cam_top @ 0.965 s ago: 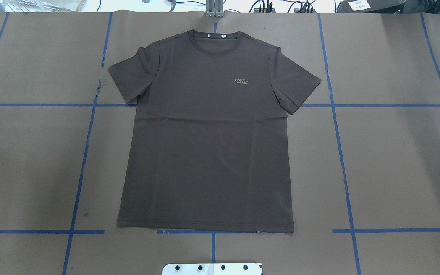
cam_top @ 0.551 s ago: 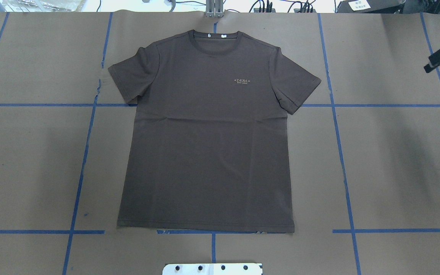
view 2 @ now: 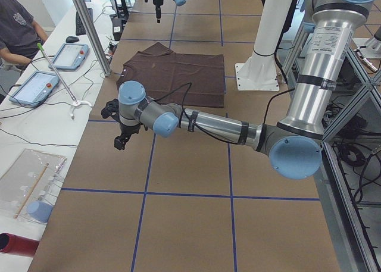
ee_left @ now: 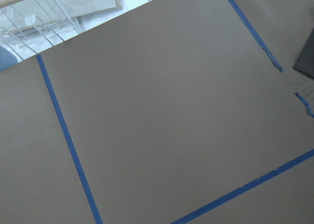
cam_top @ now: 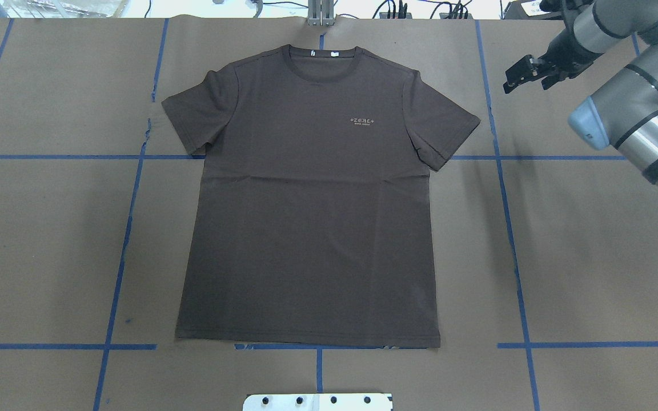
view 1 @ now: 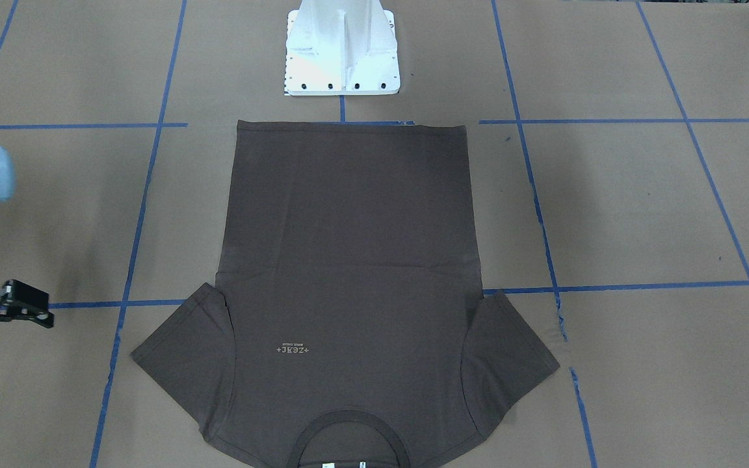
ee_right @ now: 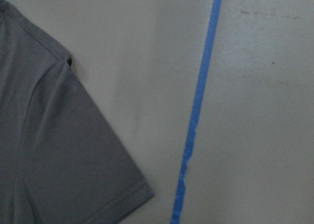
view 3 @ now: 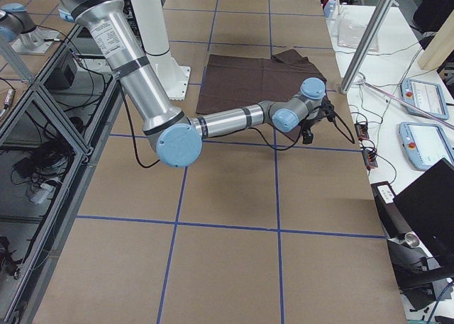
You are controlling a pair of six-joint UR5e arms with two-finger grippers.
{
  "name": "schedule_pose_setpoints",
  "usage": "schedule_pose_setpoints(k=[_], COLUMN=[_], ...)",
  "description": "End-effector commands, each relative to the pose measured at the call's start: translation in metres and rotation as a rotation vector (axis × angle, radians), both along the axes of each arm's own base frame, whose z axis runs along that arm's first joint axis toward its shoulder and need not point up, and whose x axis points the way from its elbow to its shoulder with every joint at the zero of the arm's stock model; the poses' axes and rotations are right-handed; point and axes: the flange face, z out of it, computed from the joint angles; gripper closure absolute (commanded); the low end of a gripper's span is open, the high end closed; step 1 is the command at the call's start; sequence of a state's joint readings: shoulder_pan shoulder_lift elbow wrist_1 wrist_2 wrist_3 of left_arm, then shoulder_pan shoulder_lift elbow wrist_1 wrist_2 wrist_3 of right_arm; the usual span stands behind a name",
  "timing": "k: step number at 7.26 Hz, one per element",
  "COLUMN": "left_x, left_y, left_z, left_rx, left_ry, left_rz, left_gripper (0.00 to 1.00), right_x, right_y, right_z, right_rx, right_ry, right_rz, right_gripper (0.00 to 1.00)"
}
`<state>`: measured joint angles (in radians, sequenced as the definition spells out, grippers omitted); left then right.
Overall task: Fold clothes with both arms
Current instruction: 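Grasp the sleeve nearest the right gripper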
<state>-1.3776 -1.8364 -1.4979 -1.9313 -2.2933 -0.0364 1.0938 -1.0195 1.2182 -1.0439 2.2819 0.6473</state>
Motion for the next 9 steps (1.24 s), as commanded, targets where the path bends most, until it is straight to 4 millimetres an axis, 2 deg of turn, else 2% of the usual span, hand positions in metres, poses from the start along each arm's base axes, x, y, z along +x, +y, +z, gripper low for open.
schedule_pose_setpoints(k=[1, 3, 4, 5, 7, 9], left_x=[0.035, 0.037, 0.038, 0.038, 0.039, 0.039], left_y=[-0.009, -0.014, -0.018, -0.019, -0.021, -0.022], left_z=[-0.006, -0.017, -0.026, -0.027, -0.035, -0.036], left_rx=[-0.035, -0.043, -0.034, -0.034, -0.058, -0.06], left_ry=[-0.005, 0.009, 0.013, 0.013, 0.033, 0.033], left_rz=[-0.004, -0.019, -0.019, -0.019, -0.053, -0.053], left_gripper=[0.0, 0.0, 0.0, 0.0, 0.0, 0.0], right_x=[-0.054, -0.094, -0.107, -0.116, -0.117, -0.117], right_y=[-0.013, -0.005, -0.002, 0.0, 0.001, 0.001], right_z=[-0.007, -0.003, 0.004, 0.013, 0.024, 0.024], right_rx=[-0.03, -0.021, -0.02, -0.027, -0.043, -0.05], right_ry=[0.014, 0.054, 0.079, 0.098, 0.111, 0.108], right_rz=[0.047, 0.033, 0.033, 0.029, 0.026, 0.024], right_gripper=[0.0, 0.0, 0.0, 0.01, 0.03, 0.08])
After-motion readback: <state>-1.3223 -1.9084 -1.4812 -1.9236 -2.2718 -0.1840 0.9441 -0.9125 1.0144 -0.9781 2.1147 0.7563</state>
